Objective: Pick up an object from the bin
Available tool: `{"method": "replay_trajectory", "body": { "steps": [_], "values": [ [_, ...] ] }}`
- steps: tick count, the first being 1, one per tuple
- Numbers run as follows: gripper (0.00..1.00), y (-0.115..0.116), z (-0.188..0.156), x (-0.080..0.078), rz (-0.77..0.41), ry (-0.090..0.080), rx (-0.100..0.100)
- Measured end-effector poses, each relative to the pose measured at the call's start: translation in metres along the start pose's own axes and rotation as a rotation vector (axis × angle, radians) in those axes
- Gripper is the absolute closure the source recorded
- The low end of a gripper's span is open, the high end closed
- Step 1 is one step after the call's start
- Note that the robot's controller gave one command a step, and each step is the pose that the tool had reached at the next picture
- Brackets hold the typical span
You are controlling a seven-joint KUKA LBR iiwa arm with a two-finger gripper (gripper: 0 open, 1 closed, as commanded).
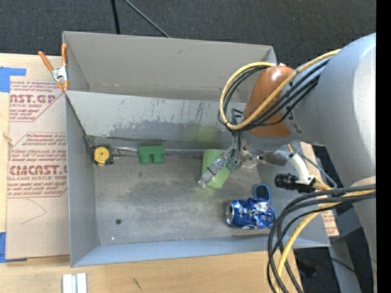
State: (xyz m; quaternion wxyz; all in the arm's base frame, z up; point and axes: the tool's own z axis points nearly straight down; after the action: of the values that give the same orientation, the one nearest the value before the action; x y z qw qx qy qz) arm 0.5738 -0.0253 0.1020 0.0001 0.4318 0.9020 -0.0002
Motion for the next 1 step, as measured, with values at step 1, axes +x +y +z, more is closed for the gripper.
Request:
{"method": "replay_trajectory", "body": {
  "steps": [1],
  "values": [
    [0.0, 0.0128, 0.032, -0.017, 0.206, -0.002, -0.002]
  ]
}}
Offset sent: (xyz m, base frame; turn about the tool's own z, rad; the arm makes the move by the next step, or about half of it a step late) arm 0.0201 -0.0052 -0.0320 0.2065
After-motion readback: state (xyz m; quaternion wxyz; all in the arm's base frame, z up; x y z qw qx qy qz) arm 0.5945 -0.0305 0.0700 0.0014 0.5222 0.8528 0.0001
